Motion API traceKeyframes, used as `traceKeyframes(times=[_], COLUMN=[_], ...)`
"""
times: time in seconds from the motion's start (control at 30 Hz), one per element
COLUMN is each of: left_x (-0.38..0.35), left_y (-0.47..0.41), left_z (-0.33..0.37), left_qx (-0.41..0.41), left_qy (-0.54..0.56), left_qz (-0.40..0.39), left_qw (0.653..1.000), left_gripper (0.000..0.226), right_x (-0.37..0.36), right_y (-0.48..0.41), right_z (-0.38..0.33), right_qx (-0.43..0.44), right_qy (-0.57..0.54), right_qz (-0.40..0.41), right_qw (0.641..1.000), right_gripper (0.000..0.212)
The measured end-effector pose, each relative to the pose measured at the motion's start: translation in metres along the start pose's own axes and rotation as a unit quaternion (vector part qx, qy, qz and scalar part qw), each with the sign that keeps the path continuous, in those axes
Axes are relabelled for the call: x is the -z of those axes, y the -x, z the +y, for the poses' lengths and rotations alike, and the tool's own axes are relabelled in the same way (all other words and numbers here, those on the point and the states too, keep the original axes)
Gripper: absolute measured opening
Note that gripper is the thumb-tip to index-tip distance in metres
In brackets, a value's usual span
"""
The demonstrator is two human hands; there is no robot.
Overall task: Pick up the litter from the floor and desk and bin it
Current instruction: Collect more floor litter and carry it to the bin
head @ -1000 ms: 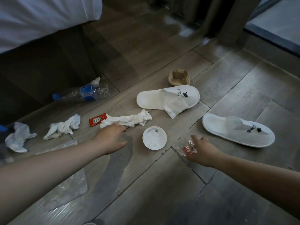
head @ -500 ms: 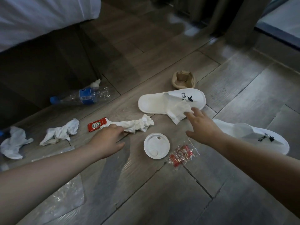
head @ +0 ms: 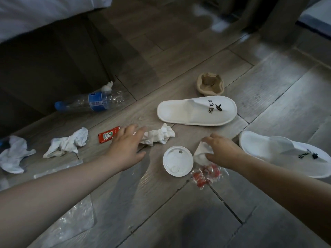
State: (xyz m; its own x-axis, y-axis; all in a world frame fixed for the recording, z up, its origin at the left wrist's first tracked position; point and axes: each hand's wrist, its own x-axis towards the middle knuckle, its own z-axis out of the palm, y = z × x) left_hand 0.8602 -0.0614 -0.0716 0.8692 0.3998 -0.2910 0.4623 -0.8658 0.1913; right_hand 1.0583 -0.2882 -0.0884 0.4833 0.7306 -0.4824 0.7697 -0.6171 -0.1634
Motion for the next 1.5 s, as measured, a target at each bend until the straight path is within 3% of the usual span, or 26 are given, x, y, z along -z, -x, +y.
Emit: traceKeyframes(times=[0.1, 0.17, 0.27, 0.33, 0.4, 0.57, 0.8, 0.93, 1.0, 1.1, 1.3, 1.43, 1.5], left_x=[-0.001, -0.001, -0.001, -0.003, -0.008, -0.017, -0.018, -0.018, -0.018, -0.017, -0.021, -0.019, -0.02], left_y=[-0.014, -0.023, -0.035, -0.041, -0.043, -0.027, -0.003, 0.01, 0.018, 0.028, 0.027, 0.022, 0.02], left_z=[0.002, 0.002, 0.005, 0.008, 0.01, 0.006, -0.013, -0.023, -0.03, -0.037, -0.058, -0.061, -0.056], left_qx=[-0.038, -0.081, -0.144, -0.168, -0.163, -0.115, -0.066, -0.063, -0.045, 0.046, 0.245, 0.246, 0.235], left_qy=[-0.021, -0.038, -0.072, -0.103, -0.117, -0.073, 0.022, 0.067, 0.042, -0.005, 0.09, 0.087, 0.115], left_qz=[-0.048, -0.064, -0.089, -0.109, -0.125, -0.087, -0.092, -0.054, -0.026, -0.016, -0.061, -0.059, -0.062], left_qw=[0.998, 0.994, 0.983, 0.974, 0.972, 0.987, 0.993, 0.994, 0.998, 0.999, 0.963, 0.964, 0.963], left_gripper=[0.084, 0.085, 0.086, 0.083, 0.077, 0.061, 0.04, 0.035, 0.045, 0.072, 0.134, 0.136, 0.133], right_x=[-0.001, 0.0, 0.003, 0.001, -0.009, -0.033, -0.042, -0.044, -0.04, -0.032, -0.014, -0.013, -0.018], right_y=[0.011, 0.021, 0.036, 0.048, 0.057, 0.061, 0.074, 0.078, 0.08, 0.08, 0.067, 0.063, 0.061], right_z=[-0.003, -0.002, -0.002, -0.006, -0.012, -0.011, -0.019, -0.022, -0.027, -0.035, -0.057, -0.058, -0.061], right_qx=[0.004, -0.002, 0.014, 0.042, 0.06, 0.06, 0.022, 0.02, 0.042, 0.086, 0.106, 0.028, -0.031], right_qy=[0.001, -0.025, -0.08, -0.029, 0.049, 0.084, -0.003, -0.041, -0.066, -0.08, -0.113, -0.136, -0.147], right_qz=[-0.009, 0.012, -0.027, -0.092, -0.115, -0.048, -0.045, 0.005, 0.018, 0.046, 0.116, 0.059, 0.038], right_qw=[1.0, 1.0, 0.996, 0.994, 0.99, 0.994, 0.999, 0.999, 0.997, 0.992, 0.981, 0.989, 0.988], right_gripper=[0.05, 0.056, 0.09, 0.112, 0.117, 0.084, 0.031, 0.004, 0.002, 0.005, 0.01, 0.012, 0.025])
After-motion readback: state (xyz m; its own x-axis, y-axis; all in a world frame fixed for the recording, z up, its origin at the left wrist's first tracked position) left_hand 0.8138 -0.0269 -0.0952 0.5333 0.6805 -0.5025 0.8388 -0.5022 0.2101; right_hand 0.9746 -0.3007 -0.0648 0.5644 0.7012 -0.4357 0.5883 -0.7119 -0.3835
